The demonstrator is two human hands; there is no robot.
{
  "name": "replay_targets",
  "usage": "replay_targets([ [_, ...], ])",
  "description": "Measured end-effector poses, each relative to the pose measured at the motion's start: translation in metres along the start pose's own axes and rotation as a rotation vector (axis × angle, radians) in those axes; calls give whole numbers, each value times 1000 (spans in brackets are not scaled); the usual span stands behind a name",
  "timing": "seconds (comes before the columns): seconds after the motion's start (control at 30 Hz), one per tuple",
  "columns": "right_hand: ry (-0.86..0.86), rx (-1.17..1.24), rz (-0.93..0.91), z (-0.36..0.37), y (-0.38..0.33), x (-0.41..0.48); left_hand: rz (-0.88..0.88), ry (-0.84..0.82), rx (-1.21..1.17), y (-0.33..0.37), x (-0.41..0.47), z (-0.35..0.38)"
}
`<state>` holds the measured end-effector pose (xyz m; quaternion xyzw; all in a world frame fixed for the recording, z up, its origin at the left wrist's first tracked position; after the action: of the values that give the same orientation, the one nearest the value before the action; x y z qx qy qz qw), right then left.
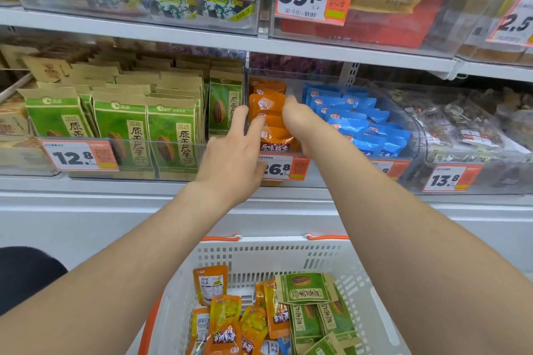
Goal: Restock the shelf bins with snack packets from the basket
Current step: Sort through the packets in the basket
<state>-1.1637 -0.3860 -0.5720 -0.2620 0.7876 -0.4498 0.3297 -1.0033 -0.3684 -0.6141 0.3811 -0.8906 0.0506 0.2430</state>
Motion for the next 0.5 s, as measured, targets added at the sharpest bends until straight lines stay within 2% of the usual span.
replay_targets([
  [0.1,-70,107,98,6,-6,8,-7,15,-28,-4,3,1],
  [0.23,-120,132,61,6,-8,4,-15,12,-54,-8,6,2],
  [0.33,-119,153,104,4,-4,13,-15,14,-57,-9,6,3],
  [0.4,-121,122,134,-1,-4,17,-19,22,-49,-9,6,6],
  [0.5,-108,-82,84,-10,-9,13,-26,23,-43,-11,7,9],
])
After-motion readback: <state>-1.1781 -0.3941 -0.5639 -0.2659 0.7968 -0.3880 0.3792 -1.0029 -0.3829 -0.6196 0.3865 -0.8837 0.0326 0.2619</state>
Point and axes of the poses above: each hand's wrist, its own x-axis towards the middle knuckle, its own z-axis out of the palm, y = z × x, the point moved 1 cm from there along x, towards the middle knuckle, and after that the axes turned 4 degrees about x, right-handed, at the moved point
